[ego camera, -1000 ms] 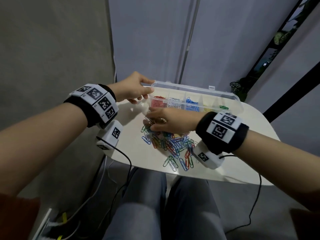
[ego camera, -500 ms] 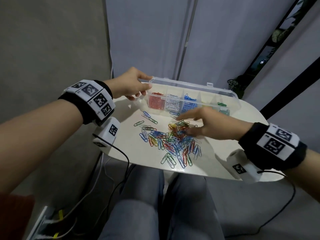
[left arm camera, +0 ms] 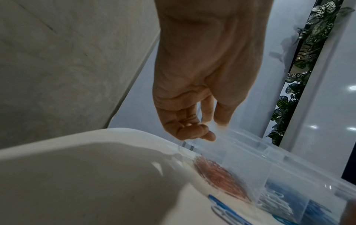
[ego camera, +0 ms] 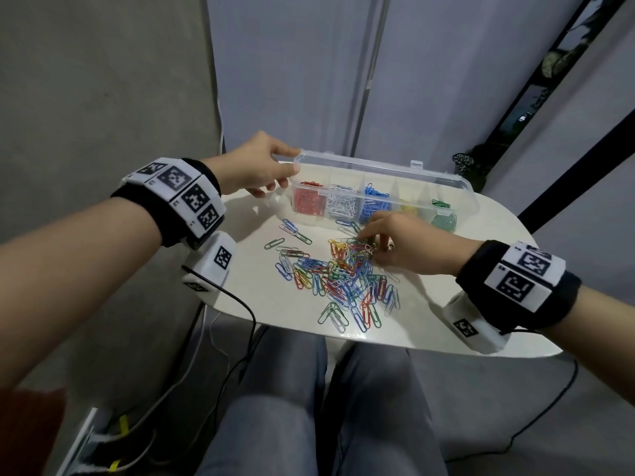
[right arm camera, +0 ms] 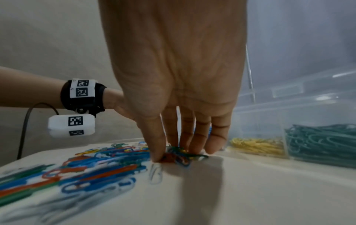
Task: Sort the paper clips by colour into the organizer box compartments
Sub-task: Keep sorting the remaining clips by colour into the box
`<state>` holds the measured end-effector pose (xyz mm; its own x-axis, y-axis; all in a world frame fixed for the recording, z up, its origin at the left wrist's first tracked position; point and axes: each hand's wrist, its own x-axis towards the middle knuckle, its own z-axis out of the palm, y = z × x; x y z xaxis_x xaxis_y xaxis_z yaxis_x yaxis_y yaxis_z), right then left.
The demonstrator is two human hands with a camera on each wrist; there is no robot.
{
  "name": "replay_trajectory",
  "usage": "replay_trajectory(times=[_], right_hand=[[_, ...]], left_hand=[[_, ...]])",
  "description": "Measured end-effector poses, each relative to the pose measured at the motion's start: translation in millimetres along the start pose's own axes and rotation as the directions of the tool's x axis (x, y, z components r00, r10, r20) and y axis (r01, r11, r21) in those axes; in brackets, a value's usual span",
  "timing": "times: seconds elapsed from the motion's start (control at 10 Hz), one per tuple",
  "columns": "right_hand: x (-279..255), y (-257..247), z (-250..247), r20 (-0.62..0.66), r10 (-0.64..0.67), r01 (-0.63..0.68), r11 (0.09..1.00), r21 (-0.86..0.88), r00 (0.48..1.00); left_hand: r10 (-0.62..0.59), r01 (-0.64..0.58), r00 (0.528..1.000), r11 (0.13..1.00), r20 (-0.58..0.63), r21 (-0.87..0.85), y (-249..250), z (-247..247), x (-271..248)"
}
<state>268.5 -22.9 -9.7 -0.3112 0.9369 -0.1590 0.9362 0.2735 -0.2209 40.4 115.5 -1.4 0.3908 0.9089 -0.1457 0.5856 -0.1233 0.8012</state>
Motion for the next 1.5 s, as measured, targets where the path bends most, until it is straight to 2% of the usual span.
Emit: replay_trajectory(times=[0.2, 0.3, 0.4, 0.5, 0.8, 0.9, 1.1, 1.3, 1.4, 1.5], right_hand=[[4.8, -1.1, 0.4, -0.067, 0.129, -0.12, 0.984, 0.13, 0.989], [3.6, 3.6, -5.7, -0.083, 0.215, -0.173, 0.92, 0.351, 0.973], [-0.5, 9.9, -11.1, -0.044, 0.308, -0.218, 0.76, 0.612, 0.95], [-3.9, 12.5, -15.3, 0.001, 0.356, -0.228, 0.598, 0.769, 0.935], [-10.7, 13.2, -17.6, 0.061, 0.375, -0.252, 0.485, 0.838, 0.925], [-12.1, 14.4, -15.8, 0.115, 0.384, -0.285, 0.421, 0.861, 0.916], [-13.6, 13.9, -12.1, 0.149, 0.417, -0.347, 0.453, 0.821, 0.897], [-14.4, 10.8, -12.9, 0.184, 0.393, -0.353, 0.416, 0.838, 0.901], [-13.9, 7.7, -14.3, 0.156, 0.4, -0.339, 0.44, 0.831, 0.903], [-13.5, 5.1, -15.3, 0.119, 0.411, -0.335, 0.506, 0.795, 0.904]], left_hand=[[0.004, -0.004, 1.0, 1.0, 0.001, 0.0, 1.0, 0.4, -0.6], [0.002, -0.002, 1.0, 1.0, 0.002, -0.002, 0.1, 0.8, -0.6], [0.003, -0.003, 1.0, 1.0, 0.004, -0.013, 0.0, 0.5, -0.1], [0.002, -0.002, 1.0, 1.0, 0.004, -0.022, -0.5, 0.2, -0.3], [0.0, 0.0, 1.0, 1.0, 0.0, -0.029, -0.9, 0.9, -0.2], [0.003, -0.003, 1.0, 1.0, 0.002, -0.031, -0.9, 1.4, -0.3], [0.003, -0.003, 1.0, 0.999, 0.002, -0.036, -1.4, 1.7, -1.2], [-0.001, 0.001, 1.0, 0.999, -0.001, -0.034, 0.0, 0.8, -1.4], [-0.001, 0.001, 1.0, 0.999, 0.002, -0.037, 0.0, 1.0, -1.9], [0.001, -0.001, 1.0, 0.999, 0.004, -0.037, 0.3, 1.2, -2.5]])
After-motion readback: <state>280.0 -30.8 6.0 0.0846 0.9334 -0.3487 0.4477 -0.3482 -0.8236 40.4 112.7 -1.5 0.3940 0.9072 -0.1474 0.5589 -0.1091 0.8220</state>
